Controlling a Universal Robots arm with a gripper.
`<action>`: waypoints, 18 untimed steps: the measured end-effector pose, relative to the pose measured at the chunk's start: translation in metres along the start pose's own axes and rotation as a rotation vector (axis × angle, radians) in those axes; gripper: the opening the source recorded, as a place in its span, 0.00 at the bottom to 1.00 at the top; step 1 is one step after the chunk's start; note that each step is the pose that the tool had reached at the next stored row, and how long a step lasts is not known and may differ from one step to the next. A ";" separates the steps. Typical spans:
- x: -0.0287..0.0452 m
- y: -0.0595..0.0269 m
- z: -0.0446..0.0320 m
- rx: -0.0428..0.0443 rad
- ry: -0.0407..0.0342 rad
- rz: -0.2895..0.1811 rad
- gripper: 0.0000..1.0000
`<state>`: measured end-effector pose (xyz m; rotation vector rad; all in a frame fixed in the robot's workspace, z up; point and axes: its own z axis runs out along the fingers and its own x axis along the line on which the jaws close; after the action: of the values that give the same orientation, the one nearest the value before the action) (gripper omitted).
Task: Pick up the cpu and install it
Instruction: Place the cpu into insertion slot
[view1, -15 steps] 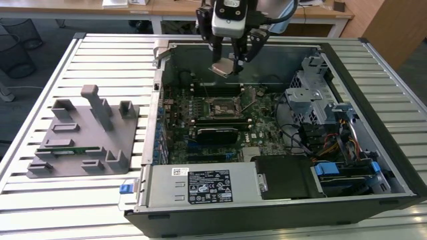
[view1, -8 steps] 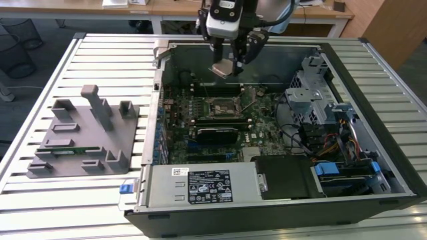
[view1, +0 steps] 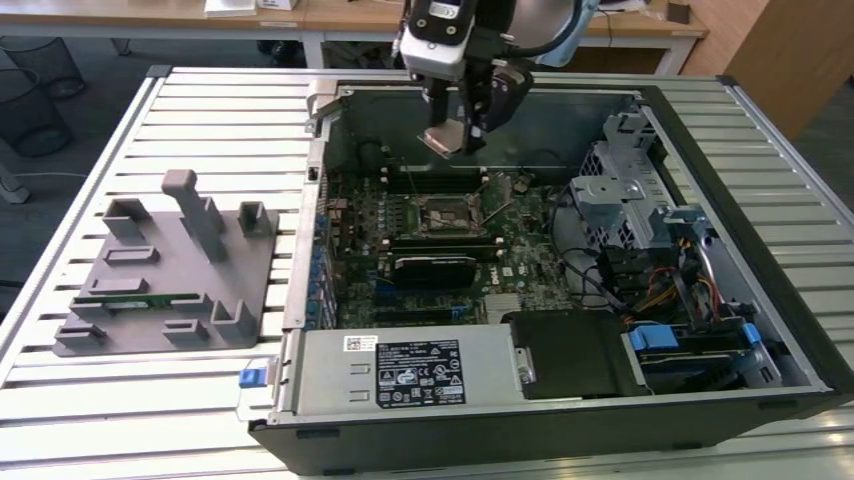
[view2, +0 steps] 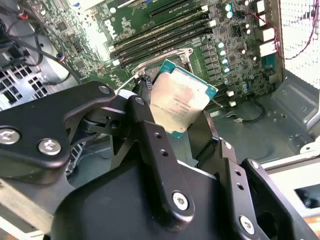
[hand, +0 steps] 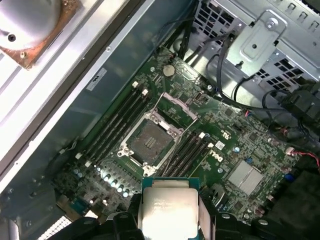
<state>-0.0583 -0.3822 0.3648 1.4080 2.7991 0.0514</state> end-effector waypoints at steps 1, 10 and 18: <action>0.0000 0.0000 0.0002 -0.0002 -0.0003 0.011 0.53; 0.0009 0.0009 0.0015 -0.0017 -0.0044 0.105 0.53; 0.0019 0.0018 0.0024 -0.0033 -0.0095 0.189 0.53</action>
<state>-0.0579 -0.3796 0.3625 1.6627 2.6477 0.0502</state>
